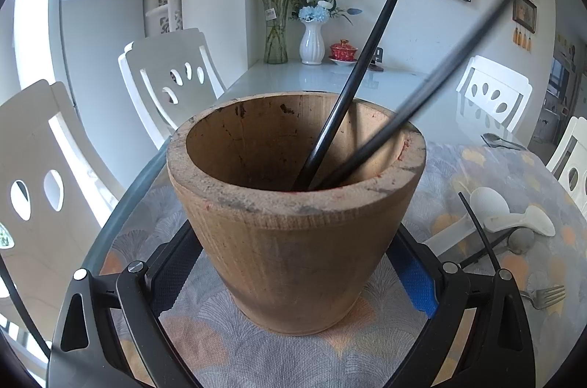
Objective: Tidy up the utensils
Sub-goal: 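Carry the chopstick with the right tool and drop it into the pot, then move the open right tool back over the utensils, then grasp a third black chopstick with the right tool and lift it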
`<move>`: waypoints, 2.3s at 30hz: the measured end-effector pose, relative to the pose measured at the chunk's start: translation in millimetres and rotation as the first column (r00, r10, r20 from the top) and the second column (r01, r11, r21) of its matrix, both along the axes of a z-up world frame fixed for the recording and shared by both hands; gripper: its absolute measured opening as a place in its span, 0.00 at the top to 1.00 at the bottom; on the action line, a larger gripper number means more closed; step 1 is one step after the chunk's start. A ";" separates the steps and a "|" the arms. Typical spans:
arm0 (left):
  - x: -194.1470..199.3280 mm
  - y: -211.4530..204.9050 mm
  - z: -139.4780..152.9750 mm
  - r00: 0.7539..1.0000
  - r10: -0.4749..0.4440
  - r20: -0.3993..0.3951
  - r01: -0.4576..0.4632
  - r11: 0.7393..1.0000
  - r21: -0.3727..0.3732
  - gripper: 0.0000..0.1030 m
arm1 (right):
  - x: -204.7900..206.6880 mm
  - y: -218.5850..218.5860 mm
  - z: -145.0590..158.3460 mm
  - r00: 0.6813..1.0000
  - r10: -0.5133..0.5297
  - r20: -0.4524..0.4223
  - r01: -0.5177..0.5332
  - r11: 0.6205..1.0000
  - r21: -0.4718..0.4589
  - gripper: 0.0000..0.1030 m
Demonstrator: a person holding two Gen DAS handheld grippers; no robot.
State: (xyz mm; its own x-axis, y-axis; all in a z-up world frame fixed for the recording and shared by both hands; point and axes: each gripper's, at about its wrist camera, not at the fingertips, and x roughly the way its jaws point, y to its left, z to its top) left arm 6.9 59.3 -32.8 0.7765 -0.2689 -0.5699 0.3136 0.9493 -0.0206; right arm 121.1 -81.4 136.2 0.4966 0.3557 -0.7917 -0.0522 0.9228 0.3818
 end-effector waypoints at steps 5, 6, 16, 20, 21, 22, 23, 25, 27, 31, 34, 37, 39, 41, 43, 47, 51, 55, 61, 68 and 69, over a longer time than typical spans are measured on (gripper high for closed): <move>-0.8 -0.8 -0.1 1.000 0.001 0.001 -0.001 1.000 0.001 0.06 | -3.7 -17.1 0.3 0.999 -0.051 0.001 0.051 0.998 0.034 0.34; -0.7 -0.7 0.0 1.000 0.000 0.001 0.000 1.000 0.002 0.06 | -4.6 -21.4 -0.4 0.998 -0.063 -0.006 0.063 0.997 0.039 0.34; -0.5 -0.8 0.1 1.000 0.000 0.000 0.000 1.000 0.001 0.06 | -17.1 -65.5 -20.1 0.977 -0.195 -0.084 0.201 0.977 0.068 0.34; -0.9 -1.1 0.1 1.000 0.000 -0.001 0.000 1.000 0.001 0.06 | -22.1 -87.6 -39.0 0.955 -0.256 -0.148 0.269 0.961 0.070 0.34; -1.1 -1.1 0.1 1.000 0.000 -0.002 0.000 1.000 0.001 0.06 | -23.6 -92.9 -45.6 0.947 -0.271 -0.169 0.285 0.957 0.060 0.34; -0.8 -0.9 -0.1 1.000 0.000 -0.002 0.000 1.000 0.001 0.06 | -24.8 -95.9 -50.1 0.943 -0.279 -0.181 0.292 0.955 0.052 0.34; -0.8 -0.9 -0.1 1.000 0.000 -0.002 0.000 1.000 0.001 0.06 | -26.2 -99.2 -56.5 0.937 -0.287 -0.198 0.300 0.953 0.040 0.34; -0.6 -0.7 -0.6 1.000 0.000 -0.005 0.000 1.000 0.001 0.06 | -26.9 -103.3 -67.0 0.929 -0.293 -0.226 0.305 0.952 0.019 0.34; 0.0 -0.7 -1.2 1.000 0.000 -0.008 0.000 1.000 0.001 0.06 | -28.1 -105.5 -80.8 0.920 -0.292 -0.261 0.301 0.954 -0.003 0.34; 0.1 -0.4 -1.7 1.000 -0.001 -0.009 0.001 1.000 -0.001 0.06 | -30.4 -104.8 -110.6 0.901 -0.281 -0.331 0.279 0.959 -0.053 0.34; 0.2 -0.4 -2.6 1.000 -0.002 -0.011 0.002 1.000 -0.003 0.06 | -33.5 -102.5 -136.4 0.879 -0.272 -0.391 0.258 0.962 -0.089 0.34; 1.6 -0.6 -3.8 1.000 -0.002 -0.017 0.002 1.000 -0.001 0.06 | -36.8 -102.1 -156.7 0.863 -0.264 -0.430 0.245 0.964 -0.101 0.34; 2.2 -0.6 -4.3 1.000 -0.003 -0.020 0.003 1.000 -0.002 0.06 | -38.6 -103.2 -167.4 0.854 -0.264 -0.448 0.245 0.964 -0.101 0.34; 3.3 -0.6 -4.7 1.000 -0.003 -0.023 0.003 1.000 -0.002 0.06 | -39.4 -104.3 -176.0 0.849 -0.263 -0.459 0.242 0.965 -0.106 0.34; 4.8 -0.7 -4.5 1.000 -0.004 -0.027 0.004 1.000 -0.004 0.06 | -38.1 -103.3 -181.7 0.845 -0.263 -0.466 0.236 0.965 -0.116 0.36; 6.0 -0.2 -4.4 1.000 -0.005 -0.029 0.005 1.000 -0.005 0.06 | -36.1 -103.8 -193.5 0.826 -0.279 -0.490 0.236 0.960 -0.150 0.44; 6.5 0.1 -4.4 0.999 -0.005 -0.033 0.005 1.000 -0.006 0.06 | -36.8 -103.3 -204.3 0.822 -0.281 -0.495 0.227 0.959 -0.169 0.73; 7.1 0.0 -4.4 0.999 -0.005 -0.035 0.005 1.000 -0.003 0.06 | -41.4 -104.5 -205.0 0.842 -0.275 -0.464 0.220 0.961 -0.170 0.95; 6.9 -0.1 -4.4 0.999 -0.005 -0.037 0.005 1.000 -0.002 0.06 | -53.7 -103.5 -195.4 0.849 -0.237 -0.473 0.209 0.972 -0.111 0.95; 7.0 -0.9 -3.9 0.999 -0.005 -0.033 0.005 1.000 0.000 0.06 | -70.6 -88.1 -202.9 0.836 -0.197 -0.512 0.184 0.980 -0.076 0.95; 6.9 -0.9 -3.9 0.999 -0.005 -0.033 0.005 1.000 0.000 0.06 | -71.8 -86.6 -207.2 0.830 -0.194 -0.522 0.185 0.980 -0.071 0.95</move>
State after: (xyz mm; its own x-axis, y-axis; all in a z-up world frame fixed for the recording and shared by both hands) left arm 13.8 58.4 -36.7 0.7558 -0.2724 -0.5955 0.3174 0.9478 -0.0307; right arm 49.4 -168.0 -70.9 0.0621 0.2820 -0.9574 0.3280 0.9002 0.2864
